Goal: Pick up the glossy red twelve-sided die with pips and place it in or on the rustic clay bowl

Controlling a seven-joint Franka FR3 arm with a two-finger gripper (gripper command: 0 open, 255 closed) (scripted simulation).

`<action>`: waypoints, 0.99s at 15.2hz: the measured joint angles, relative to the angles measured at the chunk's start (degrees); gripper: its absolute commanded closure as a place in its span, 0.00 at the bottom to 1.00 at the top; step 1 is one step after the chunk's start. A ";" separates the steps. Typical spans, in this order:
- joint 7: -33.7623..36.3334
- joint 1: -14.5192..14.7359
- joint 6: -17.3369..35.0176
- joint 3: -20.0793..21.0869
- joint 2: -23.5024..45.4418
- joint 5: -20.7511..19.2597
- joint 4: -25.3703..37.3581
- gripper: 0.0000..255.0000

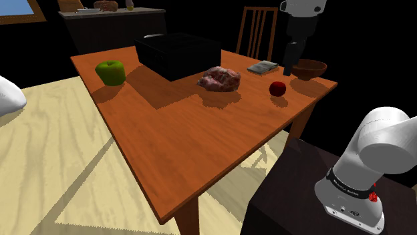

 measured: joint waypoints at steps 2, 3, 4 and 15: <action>-0.69 -0.01 0.84 -0.48 0.10 -0.28 -0.67 0.00; -1.82 -0.06 2.30 -1.30 0.46 -0.76 -1.64 0.00; -3.14 -0.11 3.62 -2.21 0.64 -1.28 -2.56 0.00; -14.57 -0.82 19.17 -10.65 6.62 -5.55 -10.29 0.00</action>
